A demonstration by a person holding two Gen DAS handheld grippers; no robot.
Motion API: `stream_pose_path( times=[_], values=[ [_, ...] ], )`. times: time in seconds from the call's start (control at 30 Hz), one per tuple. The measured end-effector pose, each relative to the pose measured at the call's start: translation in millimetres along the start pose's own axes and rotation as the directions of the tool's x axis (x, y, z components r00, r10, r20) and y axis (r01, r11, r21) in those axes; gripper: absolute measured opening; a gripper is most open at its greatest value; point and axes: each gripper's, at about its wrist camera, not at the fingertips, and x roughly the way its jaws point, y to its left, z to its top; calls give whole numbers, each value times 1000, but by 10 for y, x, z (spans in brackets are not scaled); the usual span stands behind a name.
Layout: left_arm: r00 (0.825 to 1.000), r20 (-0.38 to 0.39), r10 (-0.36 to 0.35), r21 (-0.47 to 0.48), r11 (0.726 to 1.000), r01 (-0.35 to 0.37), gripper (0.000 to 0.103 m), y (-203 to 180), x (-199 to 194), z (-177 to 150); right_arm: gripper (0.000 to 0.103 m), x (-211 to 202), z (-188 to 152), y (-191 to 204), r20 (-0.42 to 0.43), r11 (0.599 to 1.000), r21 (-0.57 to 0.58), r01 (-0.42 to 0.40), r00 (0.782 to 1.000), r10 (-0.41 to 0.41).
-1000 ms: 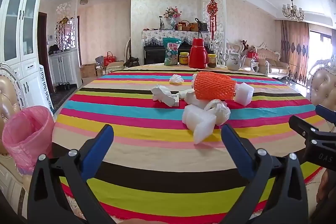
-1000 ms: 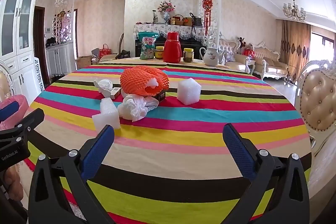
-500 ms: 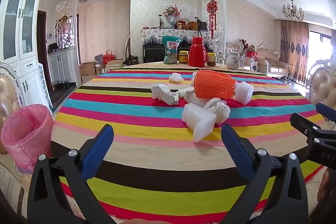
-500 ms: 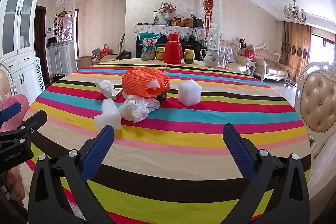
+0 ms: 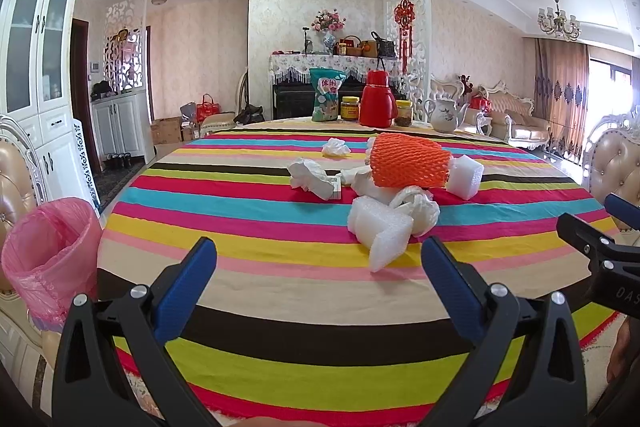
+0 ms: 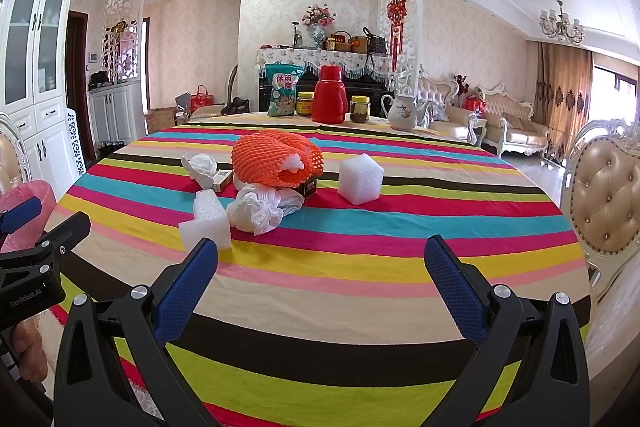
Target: Collect trash
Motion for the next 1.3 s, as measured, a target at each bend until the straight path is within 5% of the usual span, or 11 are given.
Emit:
stream_pose_path(
  times=[1.3],
  values=[
    [1000, -6, -4, -9, 1000, 4, 99, 17, 12, -8, 97, -40, 10, -4, 6, 1000, -1, 7, 1000, -7]
  ],
)
